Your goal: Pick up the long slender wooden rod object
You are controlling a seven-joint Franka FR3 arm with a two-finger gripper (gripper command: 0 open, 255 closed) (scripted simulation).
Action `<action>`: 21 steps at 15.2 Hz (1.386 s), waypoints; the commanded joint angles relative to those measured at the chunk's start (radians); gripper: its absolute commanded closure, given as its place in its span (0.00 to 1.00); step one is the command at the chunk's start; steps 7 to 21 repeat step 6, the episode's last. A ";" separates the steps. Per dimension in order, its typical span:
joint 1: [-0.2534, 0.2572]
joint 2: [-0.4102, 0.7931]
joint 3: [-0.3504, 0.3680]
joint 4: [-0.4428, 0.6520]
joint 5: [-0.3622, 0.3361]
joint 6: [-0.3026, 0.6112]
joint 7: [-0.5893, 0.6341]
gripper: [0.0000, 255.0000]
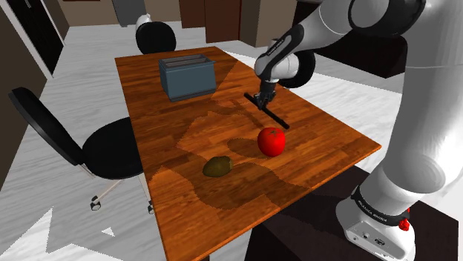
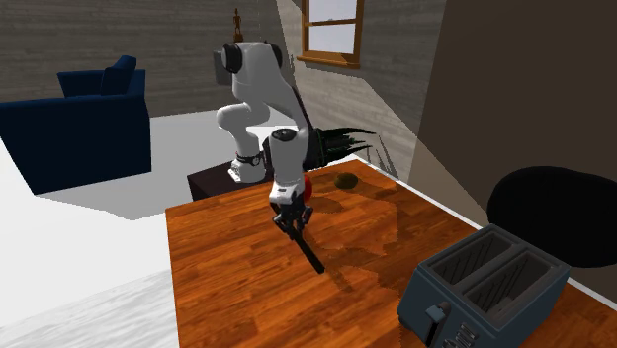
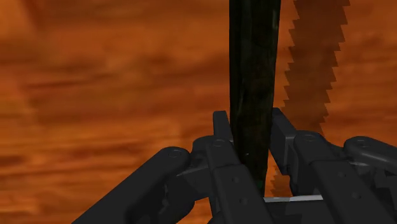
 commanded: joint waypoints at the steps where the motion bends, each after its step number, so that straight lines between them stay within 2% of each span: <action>1: 0.005 -0.018 -0.004 0.004 -0.007 -0.021 0.008 1.00; 4: 0.009 -0.046 -0.010 0.008 -0.018 -0.053 0.016 1.00; 21: 0.009 -0.048 -0.010 0.008 -0.019 -0.055 0.017 1.00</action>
